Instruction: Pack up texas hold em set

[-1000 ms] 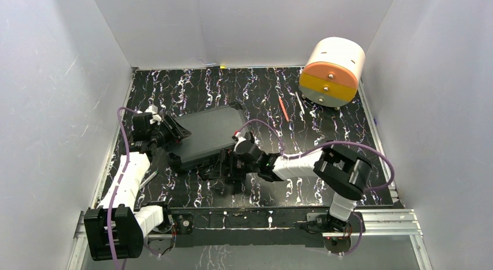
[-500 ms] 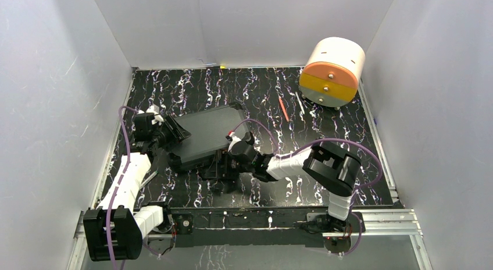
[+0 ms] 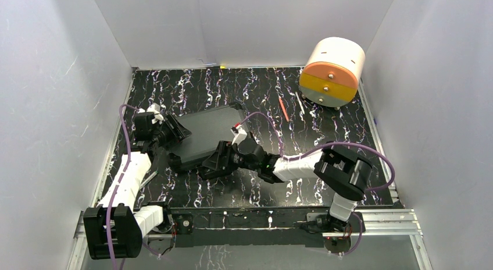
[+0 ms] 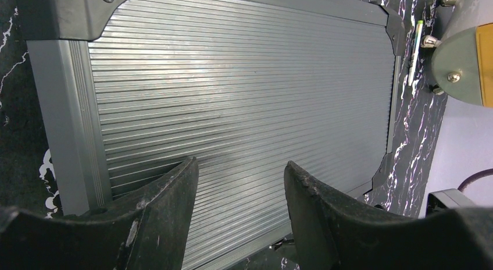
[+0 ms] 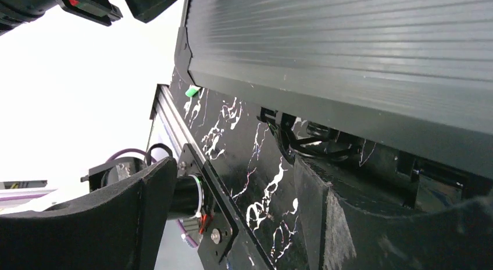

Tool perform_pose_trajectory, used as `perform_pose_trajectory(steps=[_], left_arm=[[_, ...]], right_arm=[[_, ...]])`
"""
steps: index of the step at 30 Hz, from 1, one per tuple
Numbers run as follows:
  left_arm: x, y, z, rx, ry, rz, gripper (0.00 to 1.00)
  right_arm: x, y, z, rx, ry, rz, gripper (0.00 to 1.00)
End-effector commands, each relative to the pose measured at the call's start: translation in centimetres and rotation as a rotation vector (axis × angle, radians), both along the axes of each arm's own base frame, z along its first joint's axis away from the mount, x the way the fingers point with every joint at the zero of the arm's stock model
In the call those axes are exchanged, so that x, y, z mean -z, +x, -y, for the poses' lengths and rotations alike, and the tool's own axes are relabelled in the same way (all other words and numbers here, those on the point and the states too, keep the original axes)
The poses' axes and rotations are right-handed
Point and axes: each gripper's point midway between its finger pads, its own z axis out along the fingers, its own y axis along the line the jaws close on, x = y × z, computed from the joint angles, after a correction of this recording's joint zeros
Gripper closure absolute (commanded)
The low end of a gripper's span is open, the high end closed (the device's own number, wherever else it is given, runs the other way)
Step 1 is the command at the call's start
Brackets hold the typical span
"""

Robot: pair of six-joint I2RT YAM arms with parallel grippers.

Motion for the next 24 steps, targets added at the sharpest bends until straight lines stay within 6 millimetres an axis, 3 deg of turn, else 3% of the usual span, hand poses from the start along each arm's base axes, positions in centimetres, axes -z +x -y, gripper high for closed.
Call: perform_pose_trajectory(steps=[1, 5, 7, 16, 17, 21, 24], left_arm=[[6.1, -4.8, -1.1, -0.014, 0.065, -0.265, 0.43], [5.9, -4.6, -1.0, -0.008, 0.066, -0.258, 0.43], [5.8, -4.6, -1.0, -0.009, 0.066, -0.256, 0.43], [4.4, -4.2, -1.4, -0.013, 0.089, -0.228, 0.43], [4.0, -4.1, -1.5, -0.011, 0.094, -0.218, 0.43], [1.4, -3.0, -1.8, -0.007, 0.120, -0.158, 0.40], [-0.7, -2.3, -1.9, 0.003, 0.132, -0.115, 0.35]], right_arm=[[-3.8, 1.9, -1.0, 0.056, 0.097, 0.100, 0.18], [-3.6, 2.7, -1.6, 0.074, 0.067, 0.110, 0.18], [-2.5, 3.3, -1.7, 0.090, 0.034, 0.118, 0.18], [-2.0, 5.2, -0.8, 0.165, -0.079, 0.166, 0.19], [-3.7, 5.0, -0.7, 0.156, -0.055, 0.187, 0.19], [-6.2, 3.7, 0.2, 0.105, -0.029, 0.215, 0.21], [-6.3, 2.8, 1.4, 0.086, -0.056, 0.224, 0.29]])
